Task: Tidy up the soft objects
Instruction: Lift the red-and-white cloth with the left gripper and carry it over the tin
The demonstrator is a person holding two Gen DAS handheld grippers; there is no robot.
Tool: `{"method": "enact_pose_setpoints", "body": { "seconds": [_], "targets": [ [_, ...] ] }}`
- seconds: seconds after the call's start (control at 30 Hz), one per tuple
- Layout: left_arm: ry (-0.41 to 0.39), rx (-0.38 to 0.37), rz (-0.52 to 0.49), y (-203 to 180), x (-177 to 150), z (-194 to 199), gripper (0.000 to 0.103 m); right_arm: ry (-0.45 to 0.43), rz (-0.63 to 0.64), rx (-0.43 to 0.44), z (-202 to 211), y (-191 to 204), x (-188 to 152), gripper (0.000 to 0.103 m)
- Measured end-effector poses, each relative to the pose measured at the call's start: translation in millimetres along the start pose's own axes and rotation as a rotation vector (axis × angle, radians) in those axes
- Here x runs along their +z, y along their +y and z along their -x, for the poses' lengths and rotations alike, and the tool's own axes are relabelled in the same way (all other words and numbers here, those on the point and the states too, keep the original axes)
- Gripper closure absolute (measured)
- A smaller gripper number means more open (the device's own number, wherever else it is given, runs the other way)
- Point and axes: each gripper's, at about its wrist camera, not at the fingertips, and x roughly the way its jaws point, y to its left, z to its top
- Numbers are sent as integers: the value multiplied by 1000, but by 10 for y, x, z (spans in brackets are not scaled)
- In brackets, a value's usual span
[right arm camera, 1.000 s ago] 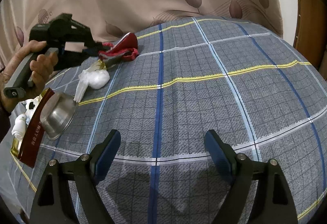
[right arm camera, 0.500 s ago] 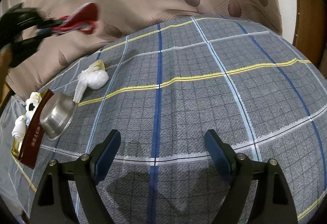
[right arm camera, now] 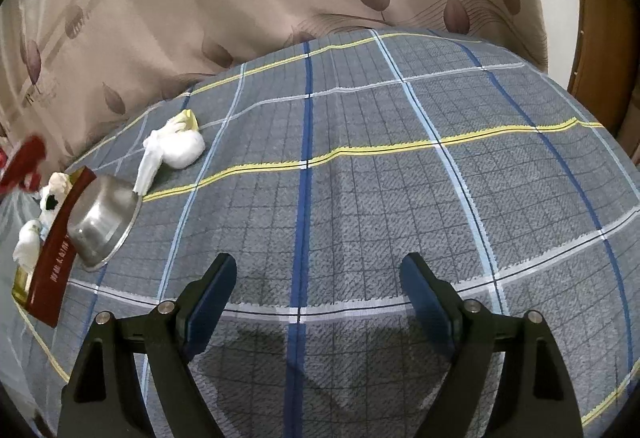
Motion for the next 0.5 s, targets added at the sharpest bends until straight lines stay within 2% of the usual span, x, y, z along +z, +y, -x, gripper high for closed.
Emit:
{"method": "enact_pose_setpoints", "body": {
  "seconds": [0.1,0.3,0.5],
  "targets": [
    [11,18,17,213,-143,6,96,5,9,-15,-11,13,-4,21],
    [19,78,-17,422,-434,-50,96,15,21,-37,-24,31,4,20],
    [20,129,-71,418,-626,-153,95,24,37,-59,-43,57,16,20]
  ]
}}
